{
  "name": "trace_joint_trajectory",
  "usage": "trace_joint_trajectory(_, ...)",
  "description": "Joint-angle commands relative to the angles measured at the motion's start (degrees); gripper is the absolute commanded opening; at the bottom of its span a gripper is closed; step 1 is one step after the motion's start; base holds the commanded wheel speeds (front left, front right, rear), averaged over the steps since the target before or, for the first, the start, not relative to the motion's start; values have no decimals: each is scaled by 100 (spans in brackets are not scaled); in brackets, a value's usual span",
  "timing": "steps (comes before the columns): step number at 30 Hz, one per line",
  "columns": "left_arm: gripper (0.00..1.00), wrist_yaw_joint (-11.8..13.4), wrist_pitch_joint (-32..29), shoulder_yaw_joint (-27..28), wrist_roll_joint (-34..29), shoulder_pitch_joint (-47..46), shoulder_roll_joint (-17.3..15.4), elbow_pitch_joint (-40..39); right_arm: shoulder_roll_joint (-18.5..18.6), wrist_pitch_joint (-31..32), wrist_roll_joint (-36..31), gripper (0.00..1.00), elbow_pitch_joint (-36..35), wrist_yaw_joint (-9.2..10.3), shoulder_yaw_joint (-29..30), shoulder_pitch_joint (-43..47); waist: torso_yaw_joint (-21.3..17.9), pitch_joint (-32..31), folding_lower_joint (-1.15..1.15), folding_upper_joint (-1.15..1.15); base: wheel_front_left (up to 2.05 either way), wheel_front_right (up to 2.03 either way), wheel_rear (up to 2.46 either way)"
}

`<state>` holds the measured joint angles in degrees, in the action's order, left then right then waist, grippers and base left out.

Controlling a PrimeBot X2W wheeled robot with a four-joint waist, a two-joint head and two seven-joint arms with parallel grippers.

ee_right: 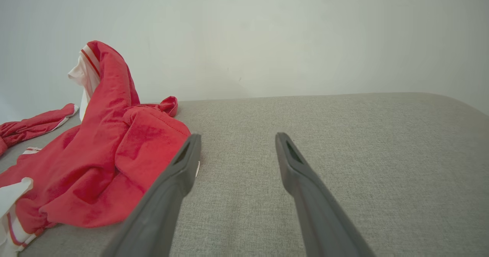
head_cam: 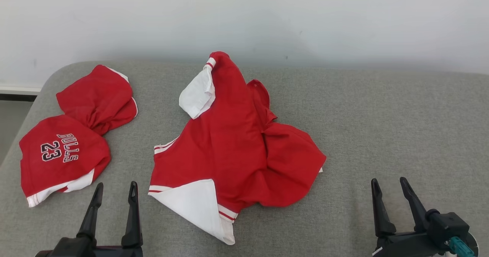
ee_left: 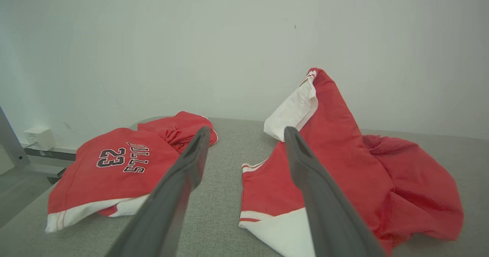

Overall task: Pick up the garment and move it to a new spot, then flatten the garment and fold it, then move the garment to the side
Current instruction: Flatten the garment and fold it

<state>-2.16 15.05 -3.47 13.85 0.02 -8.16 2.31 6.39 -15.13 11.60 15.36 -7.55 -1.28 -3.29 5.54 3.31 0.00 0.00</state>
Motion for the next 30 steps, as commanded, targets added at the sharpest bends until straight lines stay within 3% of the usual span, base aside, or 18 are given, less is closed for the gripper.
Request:
trace_joint_trajectory(1, 100, -48, 18, 54, -57, 57, 42, 29, 28, -3, 55, 100, 16, 13, -6, 29, 17, 13, 0, 0, 0, 0, 0)
trace_joint_trajectory(7, 100, -273, 18, 249, -268, -8, 206, 126, 35, -3, 68, 100, 109, 13, -109, -66, 55, 30, 0, 0, 0, 0, 0)
trace_joint_trajectory(14, 100, -411, 19, 296, -385, -168, 348, 199, 294, -4, 35, 100, 447, 13, -589, -607, 158, 109, 0, 0, 0, 0, 0)
trace_joint_trajectory(30, 100, -523, 19, 89, -451, -423, 488, 421, 596, 240, 289, 100, 3060, 13, -1343, -2488, 771, 351, 0, 0, 0, 0, 0)
